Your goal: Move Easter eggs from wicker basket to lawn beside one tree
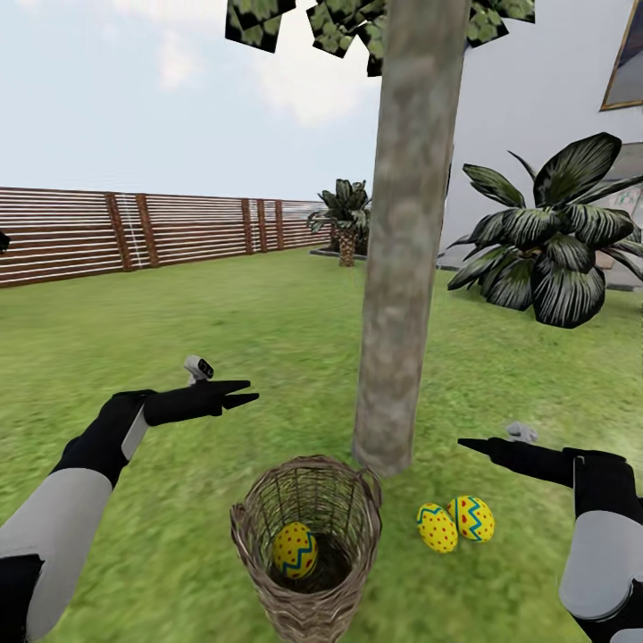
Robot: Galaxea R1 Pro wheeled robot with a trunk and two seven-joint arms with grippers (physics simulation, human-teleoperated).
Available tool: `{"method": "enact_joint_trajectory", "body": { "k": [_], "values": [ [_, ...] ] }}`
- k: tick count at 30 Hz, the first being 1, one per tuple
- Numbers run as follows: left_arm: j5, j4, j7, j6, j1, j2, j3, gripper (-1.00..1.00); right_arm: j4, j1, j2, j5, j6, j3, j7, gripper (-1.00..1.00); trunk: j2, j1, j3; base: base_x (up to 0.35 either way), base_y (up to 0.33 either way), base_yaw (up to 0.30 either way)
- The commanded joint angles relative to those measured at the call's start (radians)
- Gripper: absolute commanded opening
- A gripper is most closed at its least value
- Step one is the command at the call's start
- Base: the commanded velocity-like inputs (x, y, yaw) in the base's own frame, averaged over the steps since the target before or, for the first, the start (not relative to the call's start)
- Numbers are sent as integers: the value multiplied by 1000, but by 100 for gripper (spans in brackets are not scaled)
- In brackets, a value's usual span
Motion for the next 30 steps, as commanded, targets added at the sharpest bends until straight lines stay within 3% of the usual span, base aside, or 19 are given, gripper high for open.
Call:
{"method": "enact_joint_trajectory", "body": {
  "k": [1,9,15,23,28,29,30],
  "values": [
    [0,1,-4,10,0,1,0,100,-1,-2,0,7,8,-4,8,100,0,0,-1,59,49,-13],
    [46,-44,-4,-36,2,-15,44,100,18,-47,45,-29,43,-38,41,100,0,0,-1,0,8,0],
    [80,-78,-4,-47,2,-34,77,100,-16,-81,79,-64,78,-71,60,100,0,0,-1,0,230,0],
    [126,-102,-4,-48,2,-37,122,100,-61,-126,124,-110,91,-70,20,100,0,0,-1,0,302,0],
    [126,-102,-4,-48,3,-36,150,100,-64,-147,152,-140,91,-70,16,100,0,0,-1,0,308,0],
    [126,-102,-4,-48,3,-37,185,100,-64,-147,197,-286,91,-70,16,100,0,0,-1,0,308,0],
    [126,-102,-4,-48,2,-37,185,100,-64,-147,197,-286,91,-70,14,100,0,0,0,0,309,0]
  ]
}}
